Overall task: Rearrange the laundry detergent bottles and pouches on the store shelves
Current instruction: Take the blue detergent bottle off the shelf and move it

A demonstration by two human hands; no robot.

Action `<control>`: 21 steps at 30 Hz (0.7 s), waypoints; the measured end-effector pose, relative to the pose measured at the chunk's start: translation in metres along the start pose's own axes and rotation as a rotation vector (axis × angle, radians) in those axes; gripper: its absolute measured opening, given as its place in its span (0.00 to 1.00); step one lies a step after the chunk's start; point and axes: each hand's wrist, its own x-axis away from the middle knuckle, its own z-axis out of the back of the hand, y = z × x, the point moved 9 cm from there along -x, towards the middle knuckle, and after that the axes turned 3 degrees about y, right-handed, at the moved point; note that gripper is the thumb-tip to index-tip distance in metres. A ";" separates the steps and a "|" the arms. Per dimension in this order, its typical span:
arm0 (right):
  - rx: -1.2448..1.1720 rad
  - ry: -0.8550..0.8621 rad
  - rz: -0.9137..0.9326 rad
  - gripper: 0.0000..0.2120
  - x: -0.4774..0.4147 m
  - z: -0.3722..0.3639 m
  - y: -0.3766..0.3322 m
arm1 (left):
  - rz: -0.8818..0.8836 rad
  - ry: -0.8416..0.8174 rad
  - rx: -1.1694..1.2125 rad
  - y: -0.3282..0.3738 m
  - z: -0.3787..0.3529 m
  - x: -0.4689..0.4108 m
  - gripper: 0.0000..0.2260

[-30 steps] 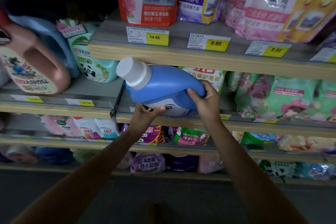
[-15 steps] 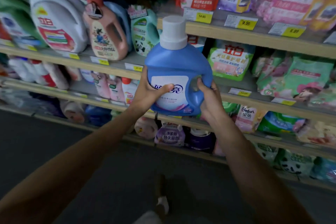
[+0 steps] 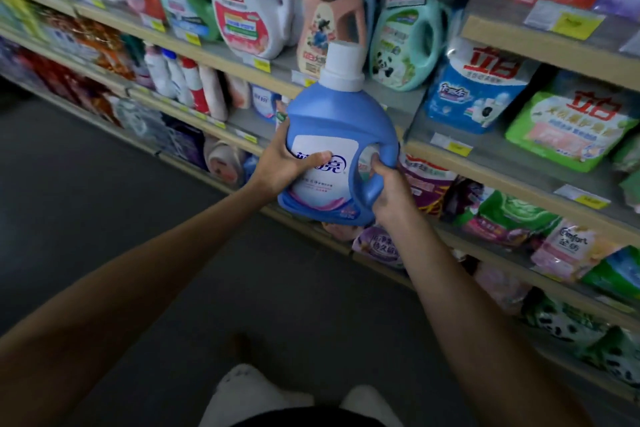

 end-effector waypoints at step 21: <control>0.554 0.022 -0.227 0.16 -0.104 -0.257 0.151 | 0.305 0.055 0.020 -0.170 0.249 -0.143 0.24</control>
